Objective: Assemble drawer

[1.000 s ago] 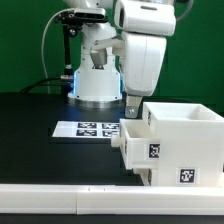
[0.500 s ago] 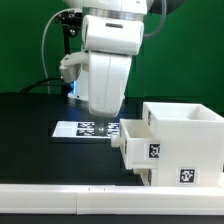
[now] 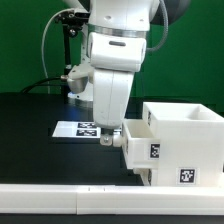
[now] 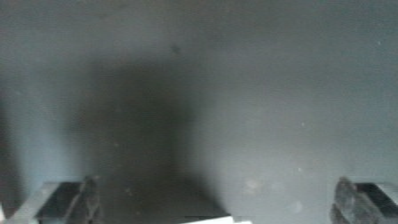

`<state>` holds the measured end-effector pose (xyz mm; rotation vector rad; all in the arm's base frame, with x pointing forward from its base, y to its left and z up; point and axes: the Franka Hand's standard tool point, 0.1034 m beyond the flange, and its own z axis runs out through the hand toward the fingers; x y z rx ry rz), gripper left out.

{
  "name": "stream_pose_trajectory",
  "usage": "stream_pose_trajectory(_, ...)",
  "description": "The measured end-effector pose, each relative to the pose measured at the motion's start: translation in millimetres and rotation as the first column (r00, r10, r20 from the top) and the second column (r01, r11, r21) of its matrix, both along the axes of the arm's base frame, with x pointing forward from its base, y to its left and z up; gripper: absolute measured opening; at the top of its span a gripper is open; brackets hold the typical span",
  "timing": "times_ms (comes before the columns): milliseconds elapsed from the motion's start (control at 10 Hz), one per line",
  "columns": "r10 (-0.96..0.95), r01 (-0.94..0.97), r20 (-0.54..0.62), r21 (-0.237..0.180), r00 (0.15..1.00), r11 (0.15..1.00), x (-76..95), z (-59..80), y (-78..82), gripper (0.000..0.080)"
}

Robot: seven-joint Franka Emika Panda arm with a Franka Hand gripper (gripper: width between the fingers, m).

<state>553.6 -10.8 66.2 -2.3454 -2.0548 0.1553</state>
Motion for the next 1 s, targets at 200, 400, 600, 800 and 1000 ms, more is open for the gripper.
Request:
stream_pose_trajectory(200, -0.028, 0.028, 0.009, 0.011, 1.000, 1.000, -2.3, -0.2, 26.0, 0.0649)
stream_pose_trajectory(400, -0.056, 0.056, 0.019, 0.004, 0.998, 0.998, -0.9, 2.8, 37.4, 0.0649)
stream_pose_trajectory(600, -0.058, 0.058, 0.015, 0.003, 0.998, 0.998, -1.8, 0.8, 33.1, 0.0649)
stream_pose_trajectory(800, -0.060, 0.060, 0.010, 0.001, 0.998, 0.998, -1.7, 3.6, 18.3, 0.0649)
stream_pose_trajectory(1000, -0.072, 0.073, 0.019, -0.003, 0.997, 0.997, -1.2, 9.5, 8.0, 0.0649)
